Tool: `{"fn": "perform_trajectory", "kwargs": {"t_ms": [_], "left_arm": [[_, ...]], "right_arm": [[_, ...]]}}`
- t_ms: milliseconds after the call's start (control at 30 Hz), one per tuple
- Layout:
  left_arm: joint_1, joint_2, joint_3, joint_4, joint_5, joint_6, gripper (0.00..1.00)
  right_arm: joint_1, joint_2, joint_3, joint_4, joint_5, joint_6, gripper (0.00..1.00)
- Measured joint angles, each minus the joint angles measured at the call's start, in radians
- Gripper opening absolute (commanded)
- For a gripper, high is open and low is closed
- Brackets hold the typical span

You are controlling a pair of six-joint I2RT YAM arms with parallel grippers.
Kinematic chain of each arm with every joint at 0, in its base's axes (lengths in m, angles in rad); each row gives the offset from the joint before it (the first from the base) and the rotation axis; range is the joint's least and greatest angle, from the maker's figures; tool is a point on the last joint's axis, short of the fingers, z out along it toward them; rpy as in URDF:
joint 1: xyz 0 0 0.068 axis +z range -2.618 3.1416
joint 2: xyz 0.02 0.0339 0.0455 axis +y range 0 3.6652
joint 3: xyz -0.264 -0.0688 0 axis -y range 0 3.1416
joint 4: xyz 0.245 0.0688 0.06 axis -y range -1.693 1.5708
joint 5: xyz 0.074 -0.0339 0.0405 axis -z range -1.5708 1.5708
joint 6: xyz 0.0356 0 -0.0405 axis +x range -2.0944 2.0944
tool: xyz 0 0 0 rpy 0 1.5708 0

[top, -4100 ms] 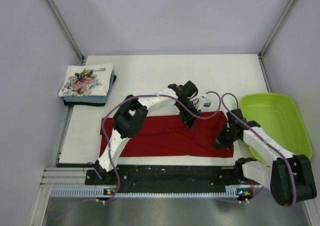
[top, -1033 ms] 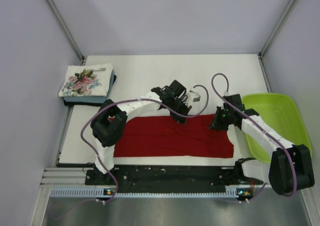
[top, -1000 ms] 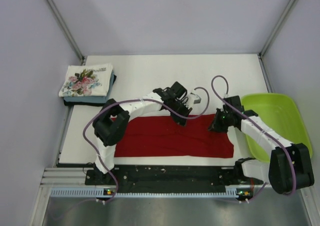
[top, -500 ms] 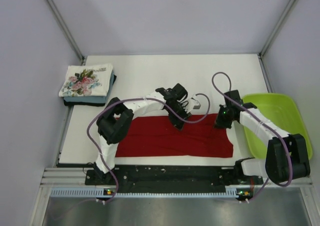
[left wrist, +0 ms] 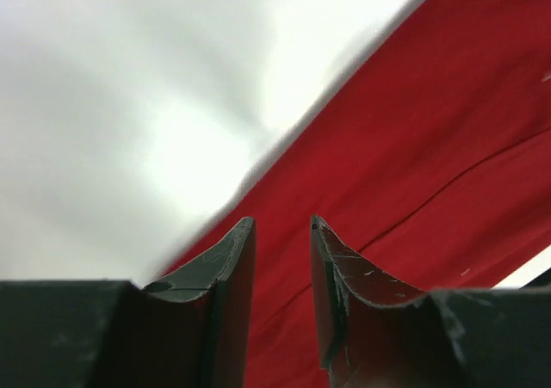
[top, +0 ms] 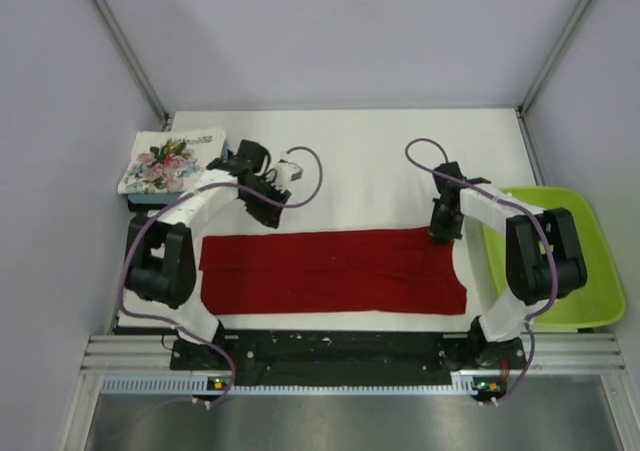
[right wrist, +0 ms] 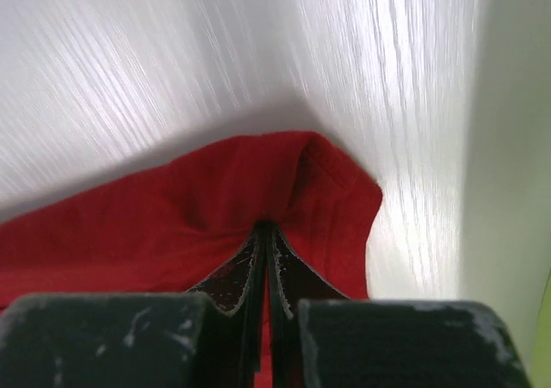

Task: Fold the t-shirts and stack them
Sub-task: Rotate the tshirt 90 degrees

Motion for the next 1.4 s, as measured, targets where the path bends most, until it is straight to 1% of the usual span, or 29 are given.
{"fn": "perform_trajectory", "kwargs": {"t_ms": [67,100,167,267,333,400,467,500,567,633,800,900,1000,1100,1233,1267,1333,1400], "left_arm": [[0.092,-0.075,-0.097,-0.001,-0.036,0.014,0.36],[0.132,-0.096,-0.119,-0.006,-0.045,0.019,0.36],[0.169,-0.170,-0.195,-0.006,-0.065,0.038,0.36],[0.182,-0.274,-0.297,-0.031,-0.087,0.073,0.35],[0.182,-0.315,-0.340,-0.043,-0.096,0.093,0.35],[0.182,-0.332,-0.367,-0.055,-0.101,0.108,0.35],[0.182,-0.334,-0.381,-0.059,-0.108,0.118,0.35],[0.182,-0.334,-0.391,-0.056,-0.114,0.123,0.35],[0.182,-0.334,-0.410,-0.050,-0.126,0.130,0.35],[0.182,-0.329,-0.421,-0.049,-0.146,0.133,0.35],[0.182,-0.257,-0.412,-0.029,-0.167,0.134,0.34],[0.175,-0.204,-0.410,-0.008,-0.171,0.143,0.33],[0.154,-0.171,-0.422,0.021,-0.185,0.157,0.33],[0.134,-0.165,-0.443,0.041,-0.209,0.172,0.33],[0.113,-0.193,-0.470,0.061,-0.212,0.182,0.34],[0.105,-0.198,-0.475,0.060,-0.205,0.183,0.33],[0.073,-0.204,-0.481,0.052,-0.195,0.185,0.34],[-0.005,-0.211,-0.491,0.040,-0.196,0.186,0.34]], "right_arm": [[-0.001,0.060,0.071,-0.028,0.010,-0.013,0.00],[-0.001,0.095,0.109,-0.039,0.014,-0.020,0.00],[-0.002,0.216,0.259,-0.092,0.020,-0.045,0.00],[-0.003,0.445,0.595,-0.164,0.022,-0.076,0.00],[-0.004,0.622,0.884,-0.182,0.006,-0.085,0.00],[-0.006,0.806,1.190,-0.154,-0.037,-0.085,0.00],[-0.009,0.926,1.388,-0.100,-0.089,-0.080,0.01],[-0.008,0.946,1.423,-0.080,-0.109,-0.078,0.01],[-0.009,0.942,1.427,-0.050,-0.135,-0.077,0.02],[-0.009,0.902,1.387,0.000,-0.143,-0.085,0.02],[-0.009,0.670,1.156,0.077,-0.129,-0.134,0.01],[-0.013,0.520,1.001,0.099,-0.081,-0.162,0.00],[-0.028,0.456,0.906,0.103,-0.038,-0.166,0.00],[-0.061,0.473,0.858,0.090,-0.031,-0.163,0.00],[-0.106,0.579,0.868,0.047,-0.057,-0.162,0.00],[-0.113,0.612,0.885,0.033,-0.074,-0.163,0.00],[-0.131,0.695,0.974,-0.010,-0.144,-0.163,0.00],[-0.142,0.762,1.078,-0.012,-0.215,-0.163,0.00]]}}
